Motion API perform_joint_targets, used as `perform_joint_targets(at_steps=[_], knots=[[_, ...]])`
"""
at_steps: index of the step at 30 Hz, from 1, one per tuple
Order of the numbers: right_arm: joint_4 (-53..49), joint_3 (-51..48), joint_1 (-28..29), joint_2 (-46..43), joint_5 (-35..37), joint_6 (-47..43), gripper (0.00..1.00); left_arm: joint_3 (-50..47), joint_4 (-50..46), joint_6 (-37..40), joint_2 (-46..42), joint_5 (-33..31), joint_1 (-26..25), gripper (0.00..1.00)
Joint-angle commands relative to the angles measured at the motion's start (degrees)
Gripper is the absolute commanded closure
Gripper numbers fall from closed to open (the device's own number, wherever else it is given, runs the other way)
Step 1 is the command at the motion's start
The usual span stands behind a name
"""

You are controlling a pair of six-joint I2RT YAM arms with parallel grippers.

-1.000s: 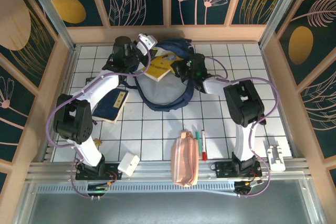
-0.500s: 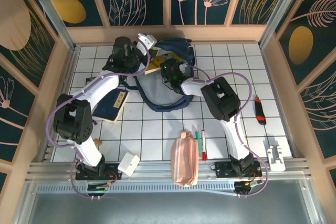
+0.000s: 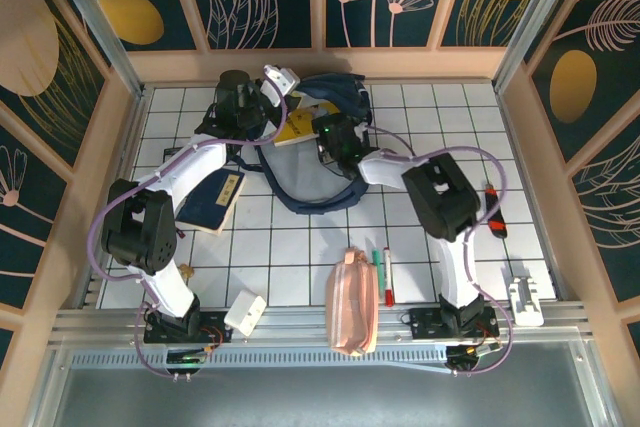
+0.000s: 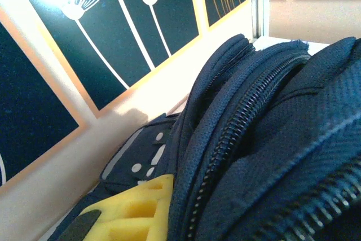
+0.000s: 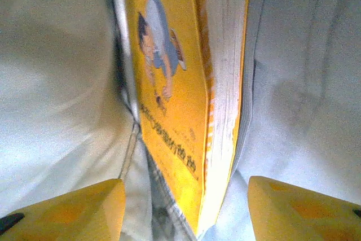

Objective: Pack the student bag
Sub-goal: Place the book in the student bag.

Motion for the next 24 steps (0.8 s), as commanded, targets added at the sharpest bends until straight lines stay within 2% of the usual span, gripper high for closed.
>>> perform_joint_targets(at_steps=[1, 5, 7, 9, 11, 13, 16, 20, 24], knots=[[-5.27, -5.48, -2.29, -9.52, -8.19, -6.35, 0.39, 3.51, 4.98, 1.35, -1.81, -0.02, 0.0, 1.0], [-9.69, -13.21, -1.97, -20.58, -10.28, -15.27, 0.38, 4.41, 4.06, 0.2, 0.43, 1.05, 0.1, 1.0], [-10.55, -15.99, -0.59, -25.4, -10.62, -20.76, 0.38, 7.02, 0.58, 0.46, 1.35, 1.28, -0.26, 1.0], [-9.96, -18.37, 1.01, -29.64, -10.87, -29.03, 0.39, 9.37, -2.01, 1.39, 2.4, -0.43, -1.44, 1.0], [-10.21, -18.59, 1.88, -30.99, -17.0, -40.1, 0.39, 9.05, -0.24, 0.36, 2.76, -0.39, -1.75, 1.0], [-17.09, -15.05, 4.05, -29.2, -19.66, -46.56, 0.39, 7.81, 2.77, 0.38, 2.88, -1.62, -1.72, 1.0], [-21.08, -10.24, 11.47, -25.41, -18.63, -55.13, 0.39, 10.53, 0.82, 3.33, 4.95, -3.41, -1.7, 1.0], [-18.73, -6.07, 18.22, -18.03, -15.69, -70.07, 0.39, 15.85, -1.4, 3.17, 7.73, -6.23, -0.91, 1.0], [-11.72, -4.47, 21.46, -11.16, -19.59, -83.42, 0.37, 17.98, -1.49, 1.6, 8.69, -5.12, -0.06, 1.0]])
